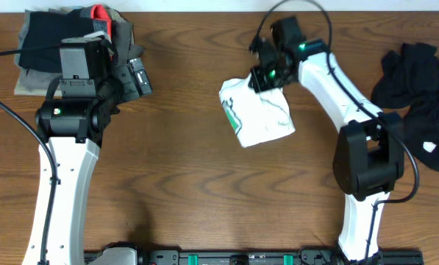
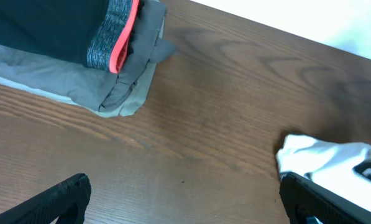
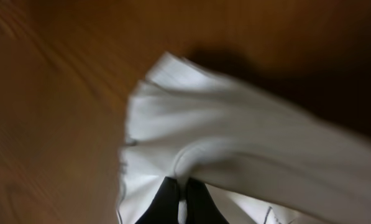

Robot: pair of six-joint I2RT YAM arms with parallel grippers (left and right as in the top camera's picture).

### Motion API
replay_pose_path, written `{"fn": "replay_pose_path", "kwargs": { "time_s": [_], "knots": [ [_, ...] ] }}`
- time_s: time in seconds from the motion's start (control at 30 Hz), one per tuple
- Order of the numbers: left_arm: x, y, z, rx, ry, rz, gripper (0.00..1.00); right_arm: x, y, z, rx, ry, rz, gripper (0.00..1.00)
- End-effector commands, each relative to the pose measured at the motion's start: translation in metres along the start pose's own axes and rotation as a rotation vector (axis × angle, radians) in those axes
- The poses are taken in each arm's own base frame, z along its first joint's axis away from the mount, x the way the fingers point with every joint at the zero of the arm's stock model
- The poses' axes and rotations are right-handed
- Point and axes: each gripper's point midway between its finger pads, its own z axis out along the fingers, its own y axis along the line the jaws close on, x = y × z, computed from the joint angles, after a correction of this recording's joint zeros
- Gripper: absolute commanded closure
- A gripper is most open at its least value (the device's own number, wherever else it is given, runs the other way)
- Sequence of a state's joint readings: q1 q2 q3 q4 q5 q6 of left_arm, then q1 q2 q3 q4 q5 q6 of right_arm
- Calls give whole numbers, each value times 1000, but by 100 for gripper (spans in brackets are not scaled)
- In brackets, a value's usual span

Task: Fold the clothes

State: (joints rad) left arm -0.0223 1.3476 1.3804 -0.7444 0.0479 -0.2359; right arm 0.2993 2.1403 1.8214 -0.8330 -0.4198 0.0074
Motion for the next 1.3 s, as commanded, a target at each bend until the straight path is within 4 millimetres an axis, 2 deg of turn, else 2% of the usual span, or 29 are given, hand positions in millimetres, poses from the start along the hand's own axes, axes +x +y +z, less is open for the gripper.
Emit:
{"fn": "replay_pose_path", "kwargs": {
  "time_s": [0.0,0.1,0.23,0.27,0.33,0.43,0.5,0.6,0.8,0.93,1.0,1.1,1.27],
  "knots": [
    [-1,4,0,-14,-4,3,2,-36,-3,-28,3,-105,-57,99],
    [-1,4,0,-14,-3,3,2,-48,-15,-38,61,-145,-80,99],
    [0,4,0,-15,-1,3,2,-39,-36,-35,142,-113,-65,97],
    [0,4,0,-15,0,3,2,-34,-43,-34,166,-99,-55,93],
    [0,4,0,-16,0,3,2,-25,-53,-34,191,-71,-25,78],
    [0,4,0,-15,0,3,2,-13,-64,-37,201,-38,63,75],
    [0,4,0,-16,0,3,2,-5,-77,-41,243,-20,153,64],
    [0,4,0,-16,0,3,2,1,-89,-46,269,-11,240,60],
    [0,4,0,-16,0,3,2,1,-68,-43,148,-13,356,55],
    [0,4,0,-15,0,3,2,6,-57,-37,159,5,487,52],
    [0,4,0,-15,0,3,2,7,-56,-33,223,-6,534,48],
    [0,4,0,-15,0,3,2,8,-56,-26,337,-37,608,30],
    [0,4,0,-15,0,3,2,-4,-40,-1,316,-109,629,24]
  ]
}}
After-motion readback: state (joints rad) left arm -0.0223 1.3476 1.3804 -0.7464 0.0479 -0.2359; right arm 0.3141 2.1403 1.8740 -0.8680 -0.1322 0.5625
